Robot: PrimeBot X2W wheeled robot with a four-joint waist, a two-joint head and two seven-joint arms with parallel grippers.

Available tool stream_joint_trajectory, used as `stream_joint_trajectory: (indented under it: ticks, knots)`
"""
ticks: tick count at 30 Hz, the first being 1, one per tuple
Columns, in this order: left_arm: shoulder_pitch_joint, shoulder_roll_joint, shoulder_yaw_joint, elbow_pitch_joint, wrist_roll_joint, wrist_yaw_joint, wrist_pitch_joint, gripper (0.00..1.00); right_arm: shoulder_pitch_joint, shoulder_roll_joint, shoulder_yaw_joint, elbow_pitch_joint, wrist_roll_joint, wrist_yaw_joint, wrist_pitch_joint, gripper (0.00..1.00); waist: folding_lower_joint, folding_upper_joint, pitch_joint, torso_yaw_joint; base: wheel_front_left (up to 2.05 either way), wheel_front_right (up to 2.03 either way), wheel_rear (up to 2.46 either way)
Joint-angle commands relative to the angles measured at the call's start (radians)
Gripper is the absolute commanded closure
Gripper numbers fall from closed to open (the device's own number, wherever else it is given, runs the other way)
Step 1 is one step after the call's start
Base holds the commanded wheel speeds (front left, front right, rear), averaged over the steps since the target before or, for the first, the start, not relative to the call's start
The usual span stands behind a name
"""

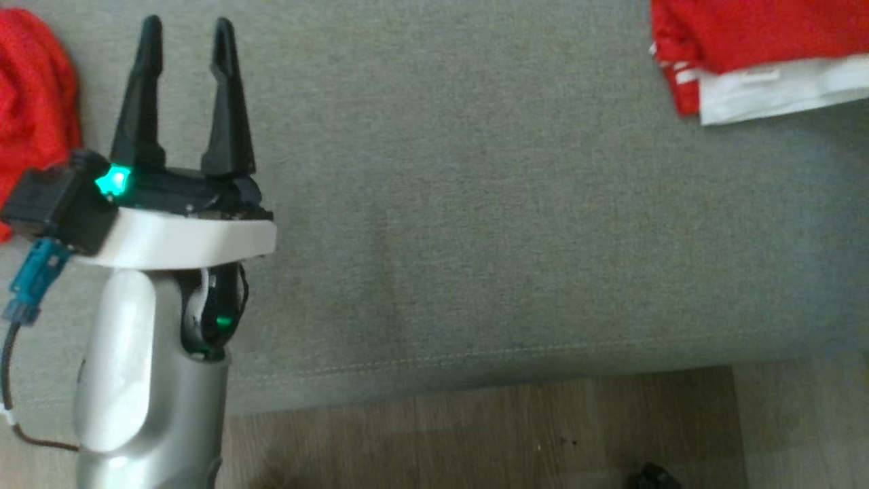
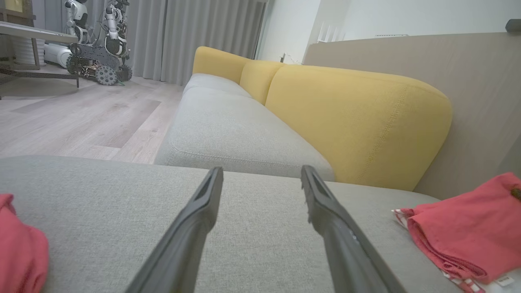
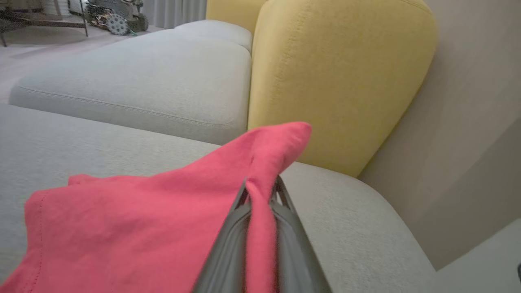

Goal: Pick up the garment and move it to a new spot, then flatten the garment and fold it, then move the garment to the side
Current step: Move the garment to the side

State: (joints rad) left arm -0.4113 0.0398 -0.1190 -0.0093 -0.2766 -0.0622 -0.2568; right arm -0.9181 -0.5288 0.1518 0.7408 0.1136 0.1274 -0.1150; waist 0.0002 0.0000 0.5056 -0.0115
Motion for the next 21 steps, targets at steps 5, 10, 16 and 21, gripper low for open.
stream_joint_trajectory:
  ticks: [5, 10, 16, 21]
  knots:
    - [-0.031, 0.010, 0.046, -0.035, 0.019, -0.017, -0.005, 0.00, -0.045, -0.063, -0.072, -0.009, 0.014, 0.003, -0.016, 1.00, -0.0002, 0.0000, 0.045, -0.040, 0.00, 0.00, 0.00]
    - [-0.038, 0.010, 0.040, -0.034, 0.028, -0.027, -0.005, 0.00, -0.059, -0.067, -0.148, 0.017, 0.011, 0.003, -0.031, 1.00, -0.0002, 0.0000, 0.055, -0.053, 0.00, 0.00, 0.00]
    - [-0.039, 0.010, 0.041, -0.042, 0.029, -0.029, -0.005, 0.00, -0.068, -0.048, -0.194, 0.027, 0.005, 0.003, -0.038, 0.43, -0.0002, 0.0000, 0.067, -0.060, 0.00, 0.00, 0.00]
    - [-0.039, 0.010, 0.043, -0.038, 0.030, -0.032, -0.005, 0.00, -0.073, -0.029, -0.192, 0.018, 0.007, 0.003, -0.051, 0.00, -0.0002, 0.0000, 0.071, -0.056, 0.00, 0.00, 0.00]
